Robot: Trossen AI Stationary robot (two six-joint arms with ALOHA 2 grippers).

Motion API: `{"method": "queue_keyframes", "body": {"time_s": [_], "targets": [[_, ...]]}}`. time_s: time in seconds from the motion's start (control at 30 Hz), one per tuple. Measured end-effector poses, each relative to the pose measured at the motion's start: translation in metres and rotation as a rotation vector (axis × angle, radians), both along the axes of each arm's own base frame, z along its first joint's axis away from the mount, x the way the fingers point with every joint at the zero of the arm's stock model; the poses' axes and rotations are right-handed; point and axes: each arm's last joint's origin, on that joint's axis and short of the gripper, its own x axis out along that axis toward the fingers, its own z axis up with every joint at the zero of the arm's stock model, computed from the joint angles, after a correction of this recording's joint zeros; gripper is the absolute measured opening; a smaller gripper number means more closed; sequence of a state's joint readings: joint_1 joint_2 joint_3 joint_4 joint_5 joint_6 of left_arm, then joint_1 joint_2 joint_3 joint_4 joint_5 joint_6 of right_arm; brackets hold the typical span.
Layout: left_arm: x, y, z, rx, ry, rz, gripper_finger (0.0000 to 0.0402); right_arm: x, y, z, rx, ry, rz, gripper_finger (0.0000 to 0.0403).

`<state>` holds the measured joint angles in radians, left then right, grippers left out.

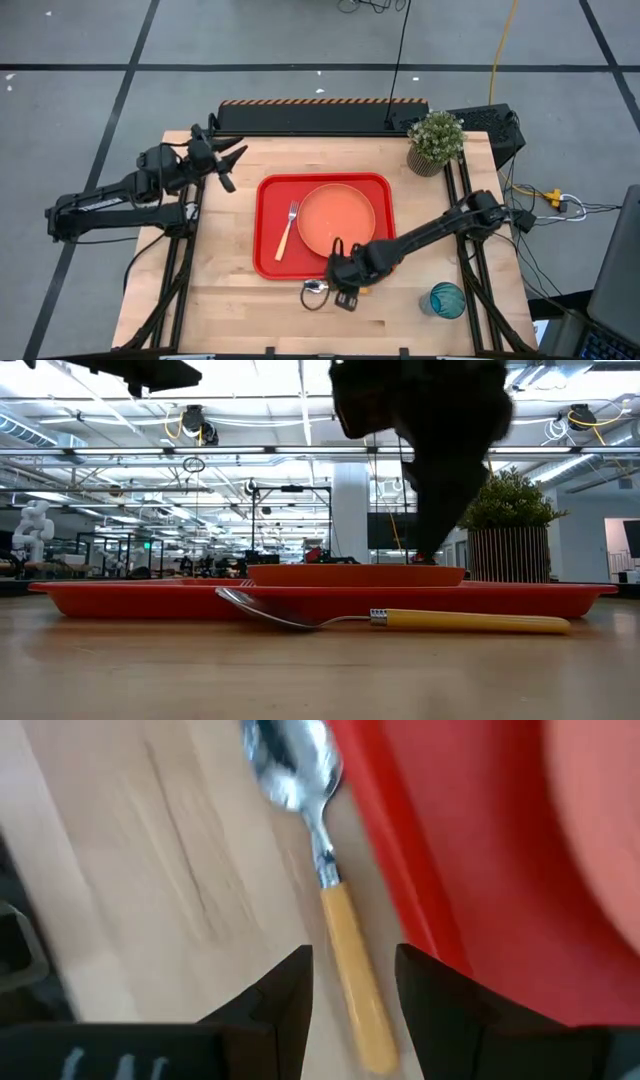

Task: Pick and place plate/cup/fork/spoon on tray
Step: Put the yellow spoon on the orange serving tray

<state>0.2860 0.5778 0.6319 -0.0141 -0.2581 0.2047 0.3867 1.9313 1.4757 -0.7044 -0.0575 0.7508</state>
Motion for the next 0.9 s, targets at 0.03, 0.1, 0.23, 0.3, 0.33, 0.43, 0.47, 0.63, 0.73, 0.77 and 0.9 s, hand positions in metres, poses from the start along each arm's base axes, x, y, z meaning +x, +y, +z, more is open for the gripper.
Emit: {"method": "queue_keyframes", "body": {"time_s": [0.03, 0.1, 0.23, 0.3, 0.33, 0.43, 0.47, 0.63, 0.73, 0.77, 0.9], "targets": [[0.001, 0.000, -0.001, -0.009, 0.011, -0.012, 0.0118, -0.002, 0.004, -0.004, -0.011, -0.007, 0.033, 0.0134], [0.003, 0.000, -0.003, -0.029, 0.021, -0.046, 0.0118, 0.001, 0.010, -0.011, -0.010, -0.040, 0.090, 0.0134], [0.004, -0.002, -0.008, -0.079, 0.046, -0.092, 0.0118, 0.000, 0.014, -0.017, -0.036, -0.033, 0.151, 0.0134], [0.003, -0.002, -0.011, -0.107, 0.069, -0.093, 0.0118, 0.001, 0.013, -0.017, -0.036, -0.045, 0.158, 0.0134], [0.002, -0.002, -0.013, -0.120, 0.084, -0.092, 0.0118, 0.001, 0.013, -0.017, -0.040, -0.048, 0.161, 0.0134], [0.001, -0.003, -0.018, -0.155, 0.126, -0.088, 0.0118, 0.001, 0.012, -0.017, -0.075, -0.053, 0.182, 0.0134], [0.001, -0.003, -0.020, -0.165, 0.142, -0.087, 0.0118, 0.001, 0.013, -0.019, -0.095, -0.060, 0.196, 0.0134], [0.000, -0.003, -0.027, -0.210, 0.198, -0.083, 0.0118, 0.000, 0.015, -0.024, -0.114, -0.061, 0.230, 0.0134], [-0.001, -0.004, -0.030, -0.220, 0.230, -0.087, 0.0118, -0.001, 0.015, -0.027, -0.106, -0.072, 0.224, 0.0134], [-0.001, -0.005, -0.029, -0.220, 0.224, -0.090, 0.0118, -0.002, 0.016, -0.028, -0.107, -0.068, 0.226, 0.0134], [-0.004, -0.007, -0.027, -0.217, 0.206, -0.102, 0.0118, -0.005, 0.017, -0.033, -0.106, -0.066, 0.228, 0.0134]]}}
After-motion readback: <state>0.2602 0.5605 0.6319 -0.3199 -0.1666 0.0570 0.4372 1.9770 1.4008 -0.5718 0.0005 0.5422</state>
